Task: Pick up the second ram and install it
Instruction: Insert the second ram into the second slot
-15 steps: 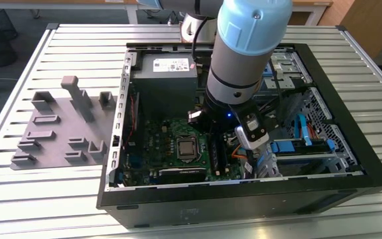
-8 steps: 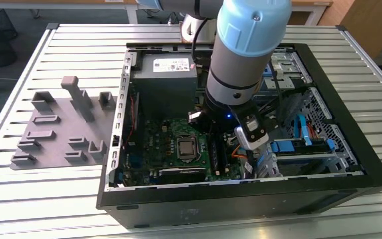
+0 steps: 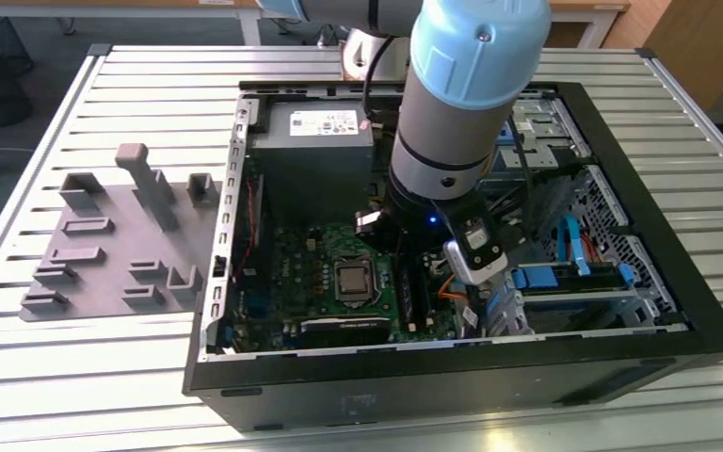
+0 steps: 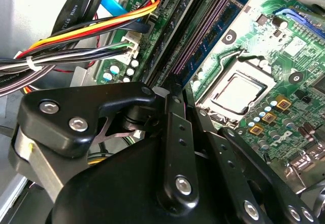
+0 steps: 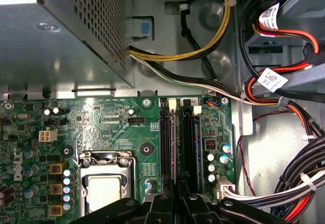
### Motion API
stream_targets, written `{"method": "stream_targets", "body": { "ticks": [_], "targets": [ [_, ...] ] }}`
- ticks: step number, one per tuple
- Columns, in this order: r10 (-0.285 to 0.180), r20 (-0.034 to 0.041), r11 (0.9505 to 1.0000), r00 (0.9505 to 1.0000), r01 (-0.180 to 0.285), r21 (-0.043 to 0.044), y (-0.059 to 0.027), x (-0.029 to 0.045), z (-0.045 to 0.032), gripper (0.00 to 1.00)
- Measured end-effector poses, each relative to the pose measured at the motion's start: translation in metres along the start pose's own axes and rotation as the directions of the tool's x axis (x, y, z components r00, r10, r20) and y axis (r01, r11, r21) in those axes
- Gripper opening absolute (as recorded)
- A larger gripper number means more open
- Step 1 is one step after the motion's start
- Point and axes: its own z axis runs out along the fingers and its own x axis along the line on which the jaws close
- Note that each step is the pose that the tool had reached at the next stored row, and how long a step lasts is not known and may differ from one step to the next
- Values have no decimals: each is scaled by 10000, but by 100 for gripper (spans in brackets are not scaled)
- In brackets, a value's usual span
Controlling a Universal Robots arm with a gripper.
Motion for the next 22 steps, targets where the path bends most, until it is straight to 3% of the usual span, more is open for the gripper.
{"method": "stream_targets", "body": {
  "ticks": [12,22],
  "targets": [
    [5,-157,10000,9999,-4,55,6,-17,-17,14],
    [5,-163,10000,9999,-4,57,8,-18,-33,14]
  ]
}}
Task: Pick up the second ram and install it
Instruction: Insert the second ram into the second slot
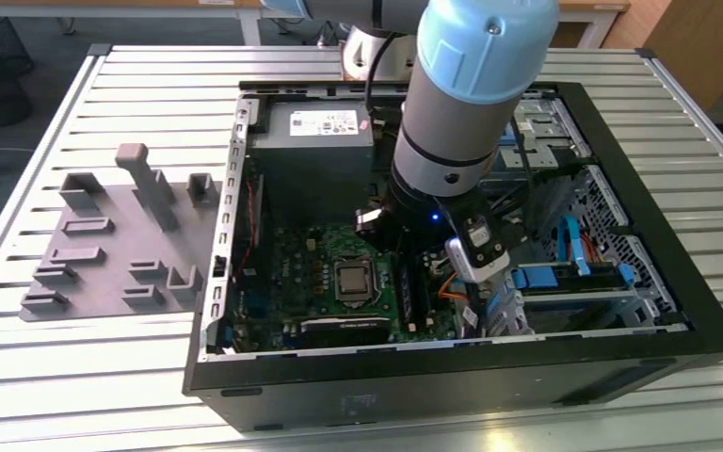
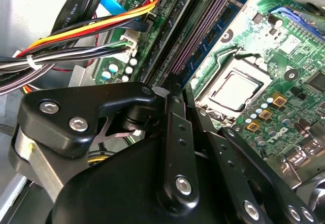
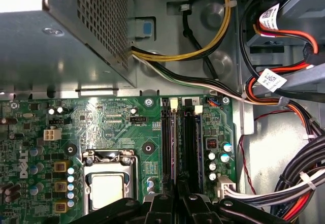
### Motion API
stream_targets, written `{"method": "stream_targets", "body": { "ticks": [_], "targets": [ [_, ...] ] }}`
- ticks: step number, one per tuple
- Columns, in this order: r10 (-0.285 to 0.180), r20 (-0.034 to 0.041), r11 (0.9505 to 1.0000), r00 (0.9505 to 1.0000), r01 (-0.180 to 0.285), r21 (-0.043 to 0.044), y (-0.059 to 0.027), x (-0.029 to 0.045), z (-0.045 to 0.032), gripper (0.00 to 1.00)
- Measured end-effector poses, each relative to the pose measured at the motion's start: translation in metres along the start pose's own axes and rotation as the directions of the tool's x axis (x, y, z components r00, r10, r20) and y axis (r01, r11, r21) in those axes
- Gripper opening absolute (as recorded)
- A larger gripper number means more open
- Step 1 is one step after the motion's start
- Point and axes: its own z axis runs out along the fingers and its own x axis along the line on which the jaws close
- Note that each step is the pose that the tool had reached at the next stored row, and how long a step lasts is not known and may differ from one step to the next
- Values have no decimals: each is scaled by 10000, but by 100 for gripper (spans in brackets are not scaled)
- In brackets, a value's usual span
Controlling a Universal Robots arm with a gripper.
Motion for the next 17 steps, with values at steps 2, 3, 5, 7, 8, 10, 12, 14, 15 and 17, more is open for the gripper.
{"method": "stream_targets", "body": {
  "ticks": [2,3,5,7,8,10,12,14,15,17],
  "targets": [
    [-1,0,10000,10000,1,0,0,0,0,14],
    [-6,0,10000,10000,6,1,0,0,-1,14],
    [-30,-3,10000,10000,30,4,0,0,-1,14],
    [-77,-7,10000,10000,77,7,0,-2,-1,14],
    [-96,-8,10000,10000,96,7,0,-3,-1,14],
    [-127,-10,9999,9999,127,7,0,-5,1,14],
    [-161,-13,9999,9999,161,8,0,-8,1,14],
    [-191,-15,9998,9998,191,9,0,-10,2,14],
    [-206,-16,9998,9998,206,9,0,-11,3,14],
    [-229,-18,9997,9997,229,9,0,-12,6,14]
  ]
}}
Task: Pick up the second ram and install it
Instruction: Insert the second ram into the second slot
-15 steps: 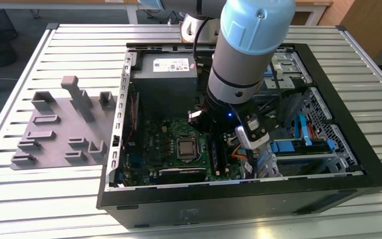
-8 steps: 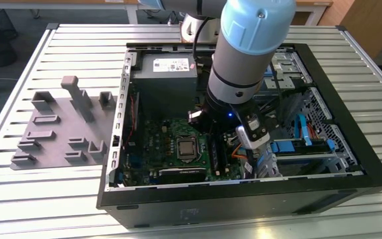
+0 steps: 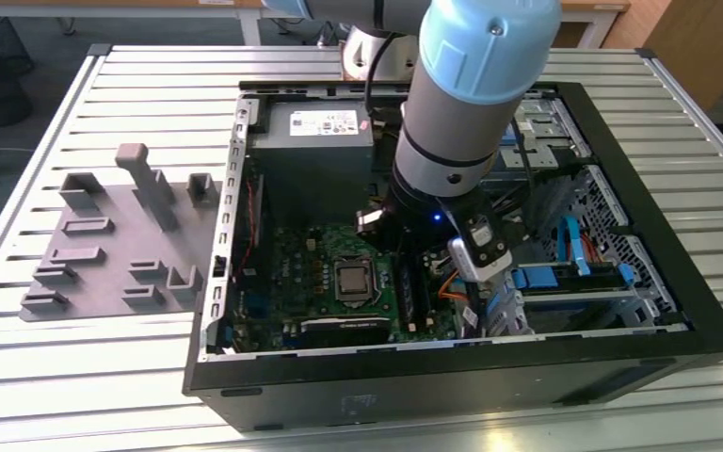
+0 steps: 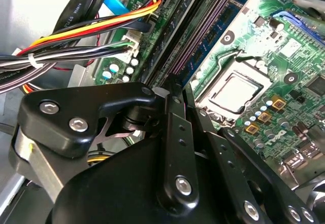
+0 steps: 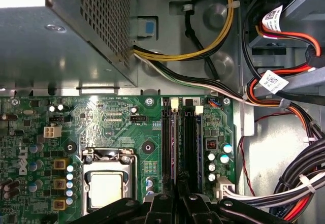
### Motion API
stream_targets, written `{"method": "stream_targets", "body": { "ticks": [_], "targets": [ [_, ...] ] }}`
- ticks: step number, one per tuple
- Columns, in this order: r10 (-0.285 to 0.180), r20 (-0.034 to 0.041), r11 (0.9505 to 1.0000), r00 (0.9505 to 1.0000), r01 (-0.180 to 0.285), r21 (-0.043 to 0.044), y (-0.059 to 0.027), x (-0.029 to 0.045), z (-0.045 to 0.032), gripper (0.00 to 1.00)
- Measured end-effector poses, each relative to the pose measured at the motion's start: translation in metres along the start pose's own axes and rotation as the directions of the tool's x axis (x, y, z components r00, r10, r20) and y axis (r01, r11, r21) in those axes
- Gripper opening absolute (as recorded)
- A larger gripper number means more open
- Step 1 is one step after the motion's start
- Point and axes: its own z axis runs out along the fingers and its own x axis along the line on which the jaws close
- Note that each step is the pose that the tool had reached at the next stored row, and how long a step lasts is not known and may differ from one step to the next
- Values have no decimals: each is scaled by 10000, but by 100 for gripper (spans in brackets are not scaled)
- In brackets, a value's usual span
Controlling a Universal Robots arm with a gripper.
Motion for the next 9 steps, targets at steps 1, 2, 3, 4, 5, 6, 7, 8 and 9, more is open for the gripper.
{"method": "stream_targets", "body": {
  "ticks": [1,2,3,4,5,6,7,8,9],
  "targets": [
    [-10,-1,10000,10000,10,1,0,0,1,14],
    [-20,-1,10000,10000,20,2,0,-1,2,14],
    [-29,-2,10000,10000,29,1,0,-1,4,14],
    [-40,-3,10000,10000,40,1,0,-1,6,14],
    [-51,-4,10000,10000,51,2,1,-1,7,14],
    [-64,-5,10000,10000,64,3,1,-2,9,14],
    [-77,-6,10000,10000,77,3,2,-2,10,14],
    [-88,-7,10000,10000,88,3,2,-2,12,14],
    [-98,-8,10000,10000,98,4,3,-2,13,14]
  ]
}}
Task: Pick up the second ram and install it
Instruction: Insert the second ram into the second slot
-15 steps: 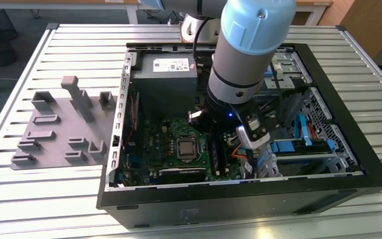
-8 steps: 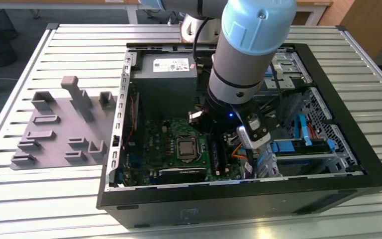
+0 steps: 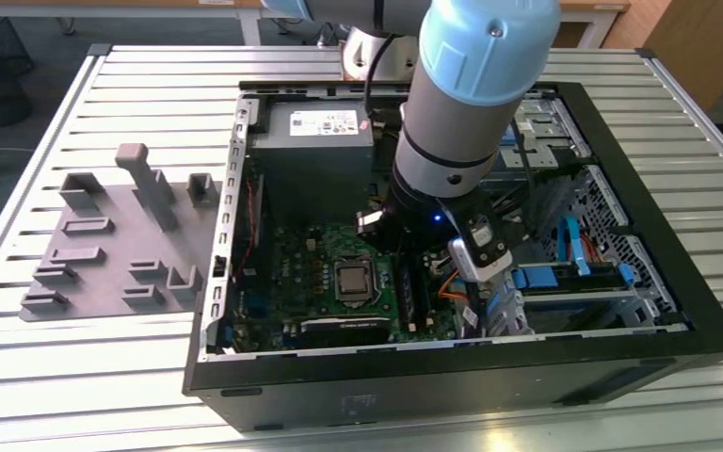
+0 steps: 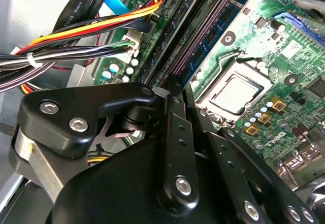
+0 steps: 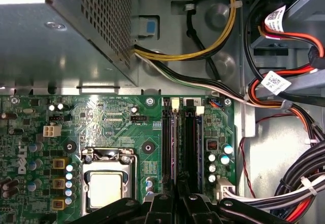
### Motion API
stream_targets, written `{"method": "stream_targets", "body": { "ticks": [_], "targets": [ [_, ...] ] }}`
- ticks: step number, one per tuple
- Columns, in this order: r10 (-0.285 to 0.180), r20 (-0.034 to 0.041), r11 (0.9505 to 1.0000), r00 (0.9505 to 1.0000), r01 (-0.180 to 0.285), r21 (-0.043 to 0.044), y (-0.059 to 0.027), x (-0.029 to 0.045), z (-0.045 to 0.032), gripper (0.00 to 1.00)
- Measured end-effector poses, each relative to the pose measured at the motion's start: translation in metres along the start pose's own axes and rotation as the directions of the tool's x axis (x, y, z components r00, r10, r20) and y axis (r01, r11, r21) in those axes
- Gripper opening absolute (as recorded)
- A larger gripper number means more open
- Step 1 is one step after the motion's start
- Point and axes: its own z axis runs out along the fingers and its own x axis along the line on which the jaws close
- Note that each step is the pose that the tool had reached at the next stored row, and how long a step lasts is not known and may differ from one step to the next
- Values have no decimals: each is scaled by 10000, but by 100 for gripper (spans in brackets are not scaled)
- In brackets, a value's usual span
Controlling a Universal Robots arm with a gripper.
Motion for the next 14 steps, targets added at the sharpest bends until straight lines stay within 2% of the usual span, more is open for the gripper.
{"method": "stream_targets", "body": {
  "ticks": [14],
  "targets": [
    [-54,-3,10000,10000,54,0,5,-2,6,14]
  ]
}}
